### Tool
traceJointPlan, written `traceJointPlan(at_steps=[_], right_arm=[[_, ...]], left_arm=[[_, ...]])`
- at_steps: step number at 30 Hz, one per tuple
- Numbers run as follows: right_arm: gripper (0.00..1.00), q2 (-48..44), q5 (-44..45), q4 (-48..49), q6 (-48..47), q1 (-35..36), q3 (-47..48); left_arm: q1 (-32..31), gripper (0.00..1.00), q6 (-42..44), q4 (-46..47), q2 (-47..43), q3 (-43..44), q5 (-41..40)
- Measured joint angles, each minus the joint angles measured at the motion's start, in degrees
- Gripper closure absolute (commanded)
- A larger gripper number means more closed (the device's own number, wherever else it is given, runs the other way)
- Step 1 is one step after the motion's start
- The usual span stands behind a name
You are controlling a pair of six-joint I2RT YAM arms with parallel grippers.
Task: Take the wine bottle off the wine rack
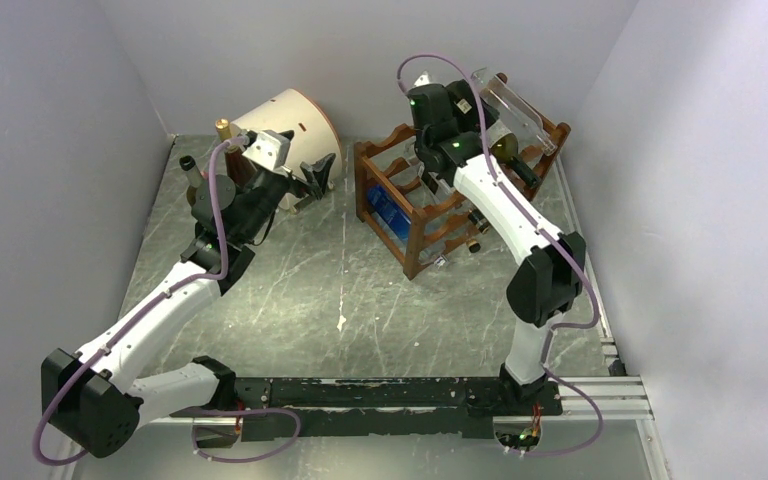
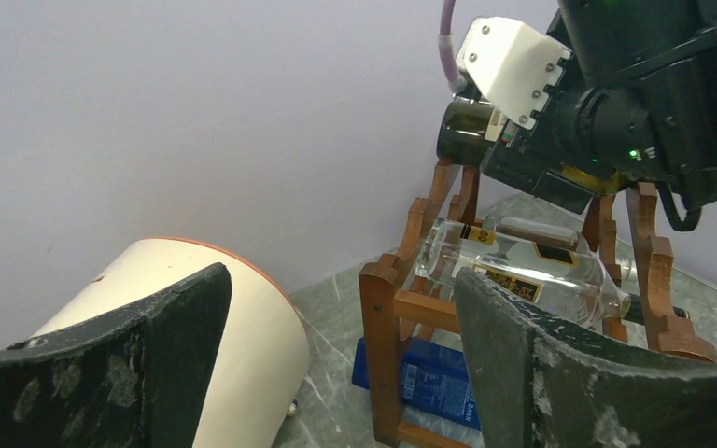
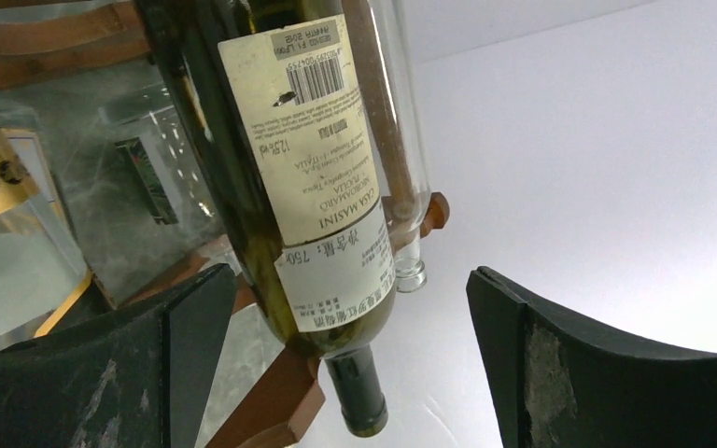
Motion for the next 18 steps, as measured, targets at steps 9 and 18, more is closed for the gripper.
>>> traceJointPlan(at_steps=[9, 18], right_arm=[[0.00, 3.56, 0.59, 2.12, -3.39, -3.74, 1.05], [0.00, 7.02, -0.68, 2.10, -3.39, -5.22, 1.55]], left_arm=[[0.00, 0.08, 0.28, 0.00, 0.00, 0.02, -0.09], [0.00, 0.08, 0.28, -0.02, 0.00, 0.00, -0.13]])
